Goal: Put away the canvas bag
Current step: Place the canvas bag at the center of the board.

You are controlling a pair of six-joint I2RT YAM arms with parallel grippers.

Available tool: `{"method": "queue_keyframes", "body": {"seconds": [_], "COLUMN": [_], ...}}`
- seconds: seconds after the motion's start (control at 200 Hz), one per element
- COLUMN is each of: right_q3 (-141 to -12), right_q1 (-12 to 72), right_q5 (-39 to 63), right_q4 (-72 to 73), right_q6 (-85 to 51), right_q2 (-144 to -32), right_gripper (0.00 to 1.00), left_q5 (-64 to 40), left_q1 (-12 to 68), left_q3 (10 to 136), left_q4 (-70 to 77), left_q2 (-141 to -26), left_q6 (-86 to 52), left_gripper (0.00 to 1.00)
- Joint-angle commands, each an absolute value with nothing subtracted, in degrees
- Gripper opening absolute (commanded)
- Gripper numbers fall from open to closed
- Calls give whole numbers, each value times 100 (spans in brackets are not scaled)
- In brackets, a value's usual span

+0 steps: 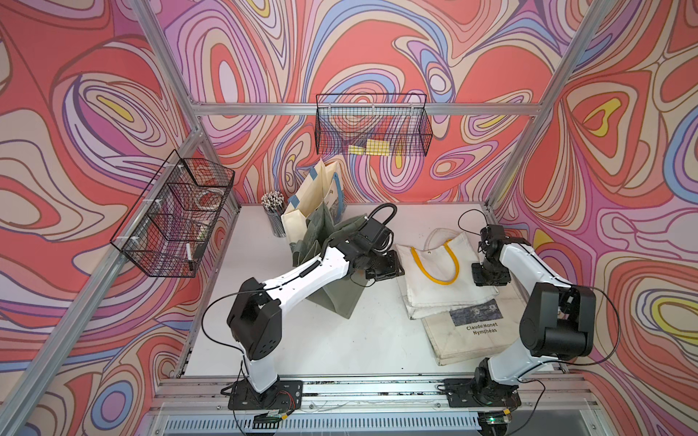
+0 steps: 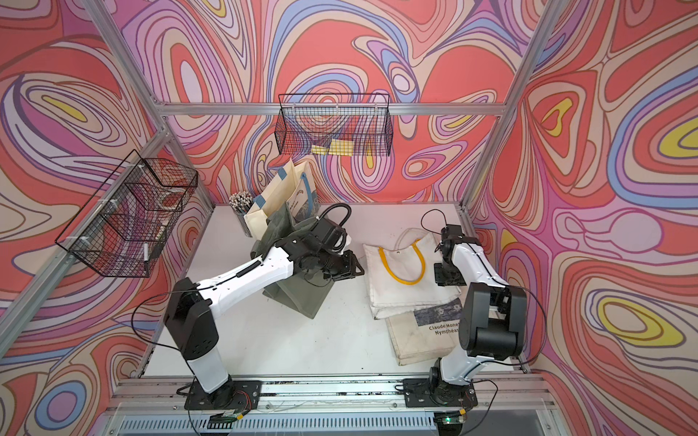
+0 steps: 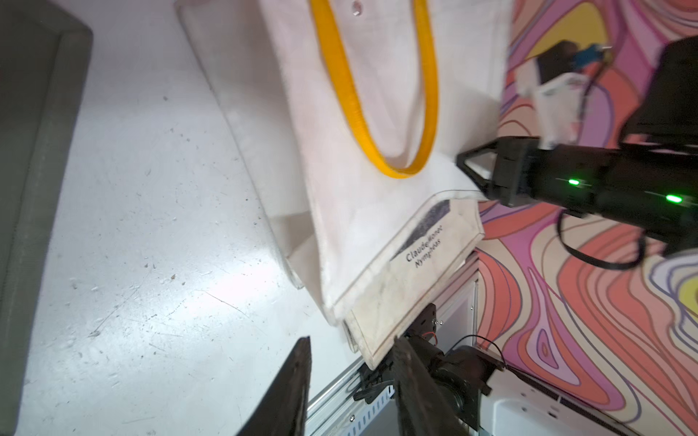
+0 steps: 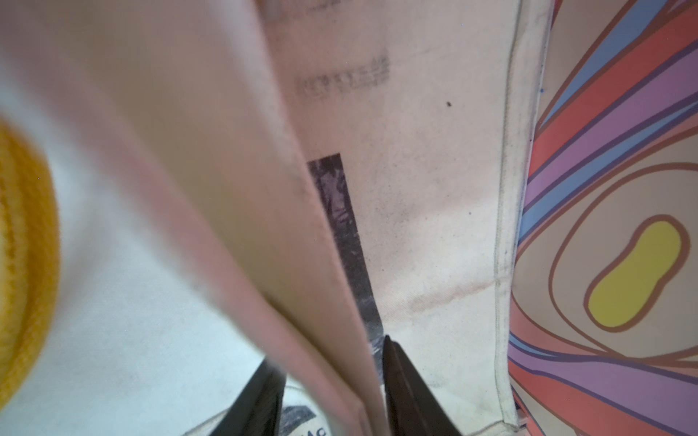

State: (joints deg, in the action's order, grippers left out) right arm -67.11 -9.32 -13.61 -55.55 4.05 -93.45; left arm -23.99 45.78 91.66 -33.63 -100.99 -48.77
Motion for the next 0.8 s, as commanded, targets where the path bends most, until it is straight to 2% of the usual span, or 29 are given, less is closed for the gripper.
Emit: {"method": "queue_keyframes", "body": {"seconds": [0.0, 0.14, 0.3, 0.791], "right_q3": [-6615, -6533, -6460, -6927], "right_q1": [-950, -958, -992, -1040], "right_q5": [-1333, -1415, -1408, -909], "right_q4": [-5442, -5377, -5297, -5204], "right_q6": [284, 258, 237, 41], "right_q2": [-9385, -9422, -9527, -11148], "right_gripper": [46, 45, 45, 40], "left_q5": [-2562, -3288, -3718, -4051], "left_q1": [4829, 5007, 4983, 4509], "left_q3": [9648, 10179, 10102, 10534], "left_q4": [-3688, -3546, -3198, -3290], "left_q2": [-10436, -11456, -12219, -13249], "left_q6": [-4575, -5042, -5656, -6030], "left_gripper": [35, 31, 29, 31]}}
